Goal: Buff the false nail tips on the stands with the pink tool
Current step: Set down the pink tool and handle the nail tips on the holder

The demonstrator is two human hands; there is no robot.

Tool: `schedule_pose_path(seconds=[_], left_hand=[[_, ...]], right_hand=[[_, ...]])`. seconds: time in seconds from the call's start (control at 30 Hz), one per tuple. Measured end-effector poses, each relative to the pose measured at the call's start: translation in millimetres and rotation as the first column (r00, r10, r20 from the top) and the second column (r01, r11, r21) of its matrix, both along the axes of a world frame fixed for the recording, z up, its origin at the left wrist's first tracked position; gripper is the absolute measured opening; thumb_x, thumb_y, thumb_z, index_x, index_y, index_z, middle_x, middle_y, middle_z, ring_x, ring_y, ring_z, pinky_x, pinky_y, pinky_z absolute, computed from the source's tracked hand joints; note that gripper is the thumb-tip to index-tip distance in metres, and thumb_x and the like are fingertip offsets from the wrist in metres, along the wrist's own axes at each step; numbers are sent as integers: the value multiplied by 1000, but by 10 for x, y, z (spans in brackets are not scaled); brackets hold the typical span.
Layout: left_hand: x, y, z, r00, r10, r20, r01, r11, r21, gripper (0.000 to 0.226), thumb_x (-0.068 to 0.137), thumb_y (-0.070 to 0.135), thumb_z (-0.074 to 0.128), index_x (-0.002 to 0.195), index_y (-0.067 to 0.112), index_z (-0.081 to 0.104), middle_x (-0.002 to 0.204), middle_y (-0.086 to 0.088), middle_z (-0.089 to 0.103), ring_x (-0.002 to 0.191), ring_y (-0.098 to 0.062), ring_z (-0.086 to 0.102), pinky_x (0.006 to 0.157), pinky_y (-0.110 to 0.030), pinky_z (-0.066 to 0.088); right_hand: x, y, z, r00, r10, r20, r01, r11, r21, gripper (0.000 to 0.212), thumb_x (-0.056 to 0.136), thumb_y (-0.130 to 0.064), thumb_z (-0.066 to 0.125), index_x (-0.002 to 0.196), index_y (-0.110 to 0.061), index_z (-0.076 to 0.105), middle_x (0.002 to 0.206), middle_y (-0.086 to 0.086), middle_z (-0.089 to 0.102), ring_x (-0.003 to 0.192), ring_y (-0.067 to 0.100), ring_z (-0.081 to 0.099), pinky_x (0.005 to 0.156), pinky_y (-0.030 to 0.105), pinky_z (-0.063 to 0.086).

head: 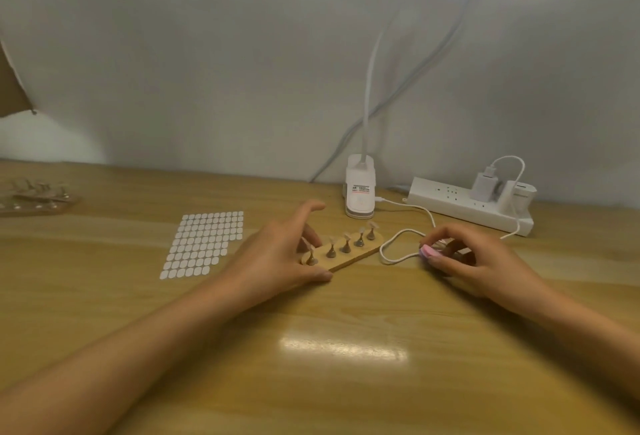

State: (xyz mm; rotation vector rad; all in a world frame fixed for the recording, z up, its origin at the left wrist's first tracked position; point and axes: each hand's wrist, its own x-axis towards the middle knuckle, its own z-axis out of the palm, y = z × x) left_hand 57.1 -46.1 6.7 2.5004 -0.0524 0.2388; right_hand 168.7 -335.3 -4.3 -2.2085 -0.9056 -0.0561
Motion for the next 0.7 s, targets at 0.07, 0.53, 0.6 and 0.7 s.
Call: schedule_pose_path(seconds=[0.07, 0.53, 0.6, 0.7], left_hand=[[-33, 28, 7, 1000, 1, 2, -1, 1000, -4, 90, 76, 32, 87, 145, 41, 31, 108, 19, 62, 99, 0, 59, 92, -23, 52], [-291, -189, -45, 983, -181, -12, 170, 945, -281, 72, 72, 21, 89, 123, 49, 48, 100, 20, 72, 90, 6, 66, 74, -11, 48], [-315, -173, -78, 987, -162, 21, 159, 929, -334, 63, 75, 14, 87, 121, 40, 54, 94, 10, 76, 81, 3, 68, 74, -13, 50], [-341, -123, -117, 989, -140, 57, 151, 906, -396, 60, 76, 6, 85, 121, 34, 57, 89, 0, 77, 88, -6, 73, 80, -14, 53]], right_hand=[[35, -30, 2, 998, -12, 68, 16, 998, -65, 14, 88, -48, 60, 94, -36, 66, 97, -24, 66, 91, 4, 63, 77, 27, 53], [-322, 35, 212, 913, 128, -388, -27, 967, 255, 34, 71, -55, 71, 99, -38, 76, 96, -3, 74, 84, 7, 68, 68, 25, 57], [-396, 96, 241, 863, 209, -459, -56, 944, 326, 35, 71, -53, 71, 101, -37, 77, 99, -4, 75, 83, 5, 67, 66, 22, 55], [-434, 197, 246, 825, 240, -512, -23, 919, 394, 36, 69, -50, 73, 101, -34, 78, 99, -4, 75, 81, 3, 66, 68, 23, 50]])
